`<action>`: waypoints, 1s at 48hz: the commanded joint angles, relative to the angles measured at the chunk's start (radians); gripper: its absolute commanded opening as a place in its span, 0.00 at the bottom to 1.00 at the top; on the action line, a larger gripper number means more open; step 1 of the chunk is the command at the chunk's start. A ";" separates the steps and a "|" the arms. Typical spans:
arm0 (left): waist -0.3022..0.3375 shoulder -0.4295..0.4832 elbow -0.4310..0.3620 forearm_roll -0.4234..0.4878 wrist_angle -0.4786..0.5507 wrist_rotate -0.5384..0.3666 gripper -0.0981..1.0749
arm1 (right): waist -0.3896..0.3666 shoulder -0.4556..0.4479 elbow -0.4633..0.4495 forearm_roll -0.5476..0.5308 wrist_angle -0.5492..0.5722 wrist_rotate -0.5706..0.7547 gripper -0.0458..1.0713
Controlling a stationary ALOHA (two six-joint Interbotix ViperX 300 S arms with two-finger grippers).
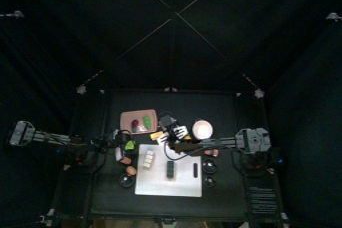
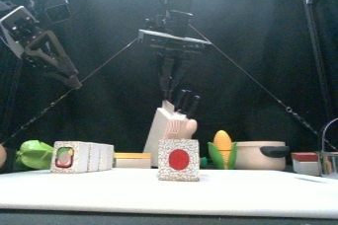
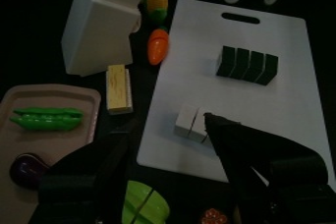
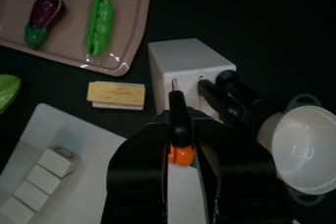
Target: Grab cleaver handle
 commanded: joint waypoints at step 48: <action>0.009 0.003 -0.008 -0.005 -0.003 0.002 0.86 | -0.003 -0.170 0.067 -0.008 -0.029 0.000 0.49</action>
